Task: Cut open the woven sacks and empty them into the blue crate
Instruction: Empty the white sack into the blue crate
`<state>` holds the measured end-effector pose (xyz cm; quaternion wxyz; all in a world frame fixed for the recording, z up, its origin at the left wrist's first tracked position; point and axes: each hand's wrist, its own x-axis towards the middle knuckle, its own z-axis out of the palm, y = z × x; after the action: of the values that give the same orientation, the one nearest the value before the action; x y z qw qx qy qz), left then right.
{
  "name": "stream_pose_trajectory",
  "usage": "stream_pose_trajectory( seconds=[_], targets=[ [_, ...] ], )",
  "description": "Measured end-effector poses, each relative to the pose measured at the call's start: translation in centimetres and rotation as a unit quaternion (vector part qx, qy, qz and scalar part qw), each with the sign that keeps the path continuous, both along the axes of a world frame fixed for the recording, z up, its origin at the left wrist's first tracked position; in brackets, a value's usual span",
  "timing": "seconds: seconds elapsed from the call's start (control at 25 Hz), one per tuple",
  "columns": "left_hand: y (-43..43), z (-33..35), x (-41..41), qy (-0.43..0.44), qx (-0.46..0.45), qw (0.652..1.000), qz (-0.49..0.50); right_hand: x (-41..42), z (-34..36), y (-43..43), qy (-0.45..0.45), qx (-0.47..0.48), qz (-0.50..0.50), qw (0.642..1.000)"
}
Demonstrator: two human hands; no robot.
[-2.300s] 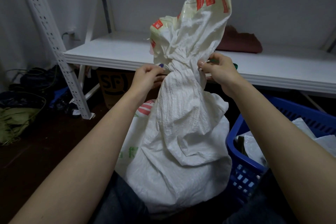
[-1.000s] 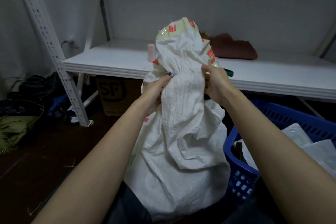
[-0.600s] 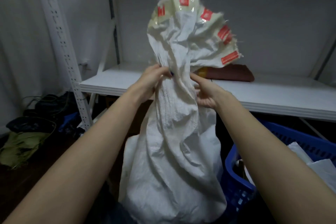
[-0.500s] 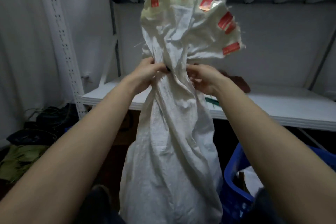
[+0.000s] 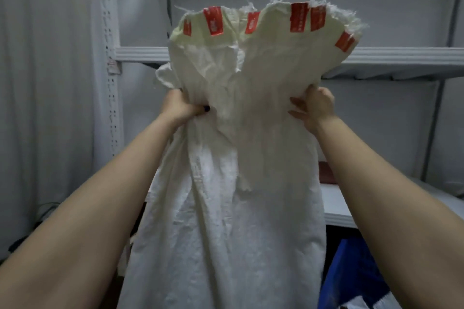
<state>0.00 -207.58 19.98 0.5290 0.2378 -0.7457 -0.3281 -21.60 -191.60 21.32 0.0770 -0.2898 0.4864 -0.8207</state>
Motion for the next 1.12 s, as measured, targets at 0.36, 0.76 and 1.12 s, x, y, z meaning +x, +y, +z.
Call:
stream_pose_trajectory(
  seconds=[0.36,0.76,1.12],
  targets=[
    [-1.5,-6.4,1.9,-0.05,0.116,0.986,0.112,-2.3,-4.8,-0.2,0.029,0.12,-0.103,0.987],
    [-2.9,-8.4,2.0,-0.056,0.201,0.978,-0.003,-5.4,-8.4,0.7,0.056,0.21,-0.235,0.947],
    [-6.3,-14.6,-1.0,-0.102,0.16,0.976,0.105,-4.5,-14.6,-0.7,0.192,0.323,-0.143,0.916]
  ],
)
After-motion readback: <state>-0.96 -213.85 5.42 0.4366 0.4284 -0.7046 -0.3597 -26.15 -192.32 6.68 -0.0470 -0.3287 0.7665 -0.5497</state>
